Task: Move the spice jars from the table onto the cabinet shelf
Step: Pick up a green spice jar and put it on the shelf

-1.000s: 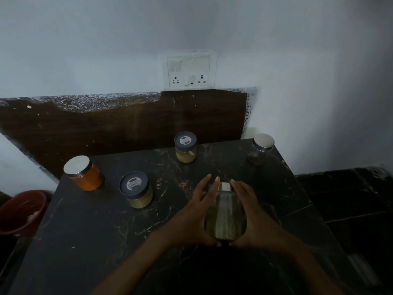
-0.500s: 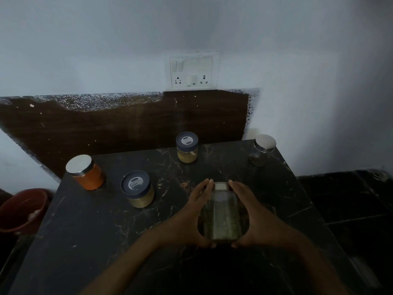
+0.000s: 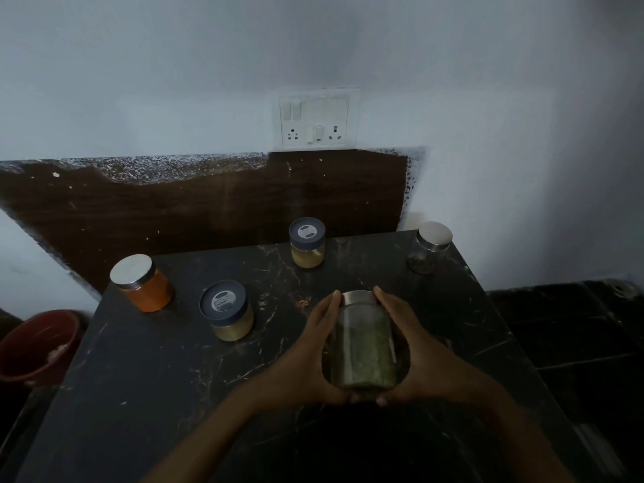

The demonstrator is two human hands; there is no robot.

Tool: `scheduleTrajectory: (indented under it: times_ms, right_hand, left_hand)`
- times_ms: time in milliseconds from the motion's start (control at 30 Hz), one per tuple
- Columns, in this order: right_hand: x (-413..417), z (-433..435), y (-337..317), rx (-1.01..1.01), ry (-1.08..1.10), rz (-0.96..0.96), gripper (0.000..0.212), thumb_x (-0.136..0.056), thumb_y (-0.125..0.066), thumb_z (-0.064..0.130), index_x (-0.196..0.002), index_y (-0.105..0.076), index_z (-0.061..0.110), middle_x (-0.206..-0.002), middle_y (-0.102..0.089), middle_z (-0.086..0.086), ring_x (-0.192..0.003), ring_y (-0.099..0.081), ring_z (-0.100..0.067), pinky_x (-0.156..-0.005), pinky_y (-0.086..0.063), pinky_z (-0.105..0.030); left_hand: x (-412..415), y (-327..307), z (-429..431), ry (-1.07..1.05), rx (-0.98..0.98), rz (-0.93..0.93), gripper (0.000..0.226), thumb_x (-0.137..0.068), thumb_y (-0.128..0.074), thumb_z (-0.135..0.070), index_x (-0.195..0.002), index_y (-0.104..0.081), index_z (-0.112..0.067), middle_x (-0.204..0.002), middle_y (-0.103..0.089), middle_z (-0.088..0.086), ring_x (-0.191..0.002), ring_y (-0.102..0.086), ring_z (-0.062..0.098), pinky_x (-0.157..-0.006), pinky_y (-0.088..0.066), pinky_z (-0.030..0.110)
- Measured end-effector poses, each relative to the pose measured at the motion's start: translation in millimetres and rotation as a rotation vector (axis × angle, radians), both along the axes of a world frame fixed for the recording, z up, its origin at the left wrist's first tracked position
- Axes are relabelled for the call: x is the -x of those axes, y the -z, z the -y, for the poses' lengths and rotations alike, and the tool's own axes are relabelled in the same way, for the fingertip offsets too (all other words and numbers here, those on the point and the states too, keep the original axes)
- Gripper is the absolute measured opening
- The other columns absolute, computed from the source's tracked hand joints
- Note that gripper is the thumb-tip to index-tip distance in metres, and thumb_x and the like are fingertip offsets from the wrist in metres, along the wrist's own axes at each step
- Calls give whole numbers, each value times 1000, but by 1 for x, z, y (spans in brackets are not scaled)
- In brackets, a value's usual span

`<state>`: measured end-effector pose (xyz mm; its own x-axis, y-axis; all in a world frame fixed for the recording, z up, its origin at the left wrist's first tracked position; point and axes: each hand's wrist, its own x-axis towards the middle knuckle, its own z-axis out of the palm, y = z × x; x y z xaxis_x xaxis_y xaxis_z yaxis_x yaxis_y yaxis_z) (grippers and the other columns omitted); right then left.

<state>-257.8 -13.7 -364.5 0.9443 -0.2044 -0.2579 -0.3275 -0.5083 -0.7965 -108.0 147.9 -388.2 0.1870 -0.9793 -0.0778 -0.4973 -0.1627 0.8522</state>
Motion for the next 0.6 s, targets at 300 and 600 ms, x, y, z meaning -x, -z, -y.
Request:
scheduleTrajectory:
  times_ms: [300, 600]
  right_hand:
    - [1, 3, -8, -95, -18, -10, 130, -58, -87, 23, -122, 18, 65, -144, 5, 30, -135, -10, -2, -103, -27, -13]
    - [-4, 2, -5, -76, 19, 25, 123, -50, -89, 31, -122, 4, 67, -136, -10, 32, -130, -25, -2, -95, -32, -9]
  left_hand:
    - [-1, -2, 2, -31, 34, 119, 126, -64, -84, -37, -144, 13, -37, -145, 13, -30, -131, -1, -18, -99, -18, -3]
    - [-1, -7, 0, 26, 34, 102, 129, -64, -83, -39, -141, 21, -36, -145, 29, -29, -136, 17, -10, -110, -6, 5]
